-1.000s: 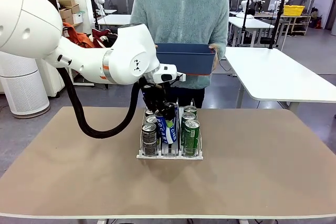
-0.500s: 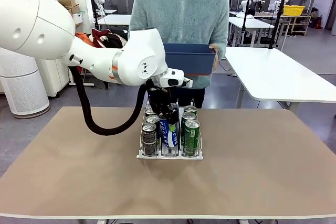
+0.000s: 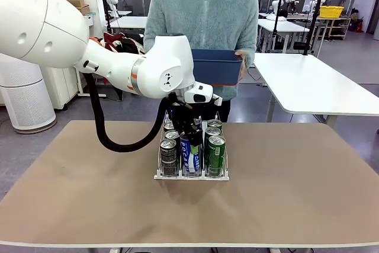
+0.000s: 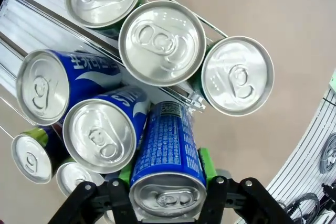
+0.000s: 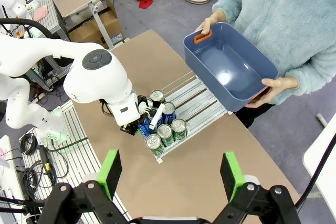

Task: Fill the beverage cans into the dispenser.
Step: Place the picked Ionic drink in the line of the Automatic Can Dispenser with the same cans.

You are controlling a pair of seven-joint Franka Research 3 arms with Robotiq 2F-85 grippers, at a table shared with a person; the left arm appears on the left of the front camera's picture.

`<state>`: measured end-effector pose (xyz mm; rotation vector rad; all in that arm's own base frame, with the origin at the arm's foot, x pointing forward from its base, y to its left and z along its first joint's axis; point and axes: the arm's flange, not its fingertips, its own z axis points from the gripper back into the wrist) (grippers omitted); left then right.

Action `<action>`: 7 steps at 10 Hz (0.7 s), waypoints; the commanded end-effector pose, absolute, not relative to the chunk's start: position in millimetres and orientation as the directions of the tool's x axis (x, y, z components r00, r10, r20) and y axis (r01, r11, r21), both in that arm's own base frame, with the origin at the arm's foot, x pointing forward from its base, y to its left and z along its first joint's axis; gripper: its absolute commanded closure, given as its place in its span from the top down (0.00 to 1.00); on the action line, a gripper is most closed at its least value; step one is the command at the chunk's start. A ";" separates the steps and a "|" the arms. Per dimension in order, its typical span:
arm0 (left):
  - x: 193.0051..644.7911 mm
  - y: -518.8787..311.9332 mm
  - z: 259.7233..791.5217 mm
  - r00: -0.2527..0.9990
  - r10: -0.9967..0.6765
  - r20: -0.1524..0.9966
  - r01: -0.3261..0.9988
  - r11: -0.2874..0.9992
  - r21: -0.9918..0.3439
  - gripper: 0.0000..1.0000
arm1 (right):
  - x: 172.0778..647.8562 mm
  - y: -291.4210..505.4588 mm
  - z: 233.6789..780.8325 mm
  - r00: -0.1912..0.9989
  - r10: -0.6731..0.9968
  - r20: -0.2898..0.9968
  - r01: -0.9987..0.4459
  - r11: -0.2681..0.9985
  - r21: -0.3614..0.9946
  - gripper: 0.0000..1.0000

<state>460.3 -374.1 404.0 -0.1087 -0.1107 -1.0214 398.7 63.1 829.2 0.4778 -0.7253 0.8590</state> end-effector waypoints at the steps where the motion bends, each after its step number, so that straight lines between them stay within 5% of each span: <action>1: 463.0 -381.3 399.9 0.504 -0.856 0.116 0.863 0.504 -0.027 0.57 | 398.1 62.5 829.7 0.446 0.511 0.735 -0.815 0.571 0.097 1.00; 7: 463.3 -379.0 393.3 0.504 -0.855 0.123 0.863 0.503 -0.038 0.57 | 398.1 62.5 829.7 0.446 0.511 0.735 -0.815 0.571 0.097 1.00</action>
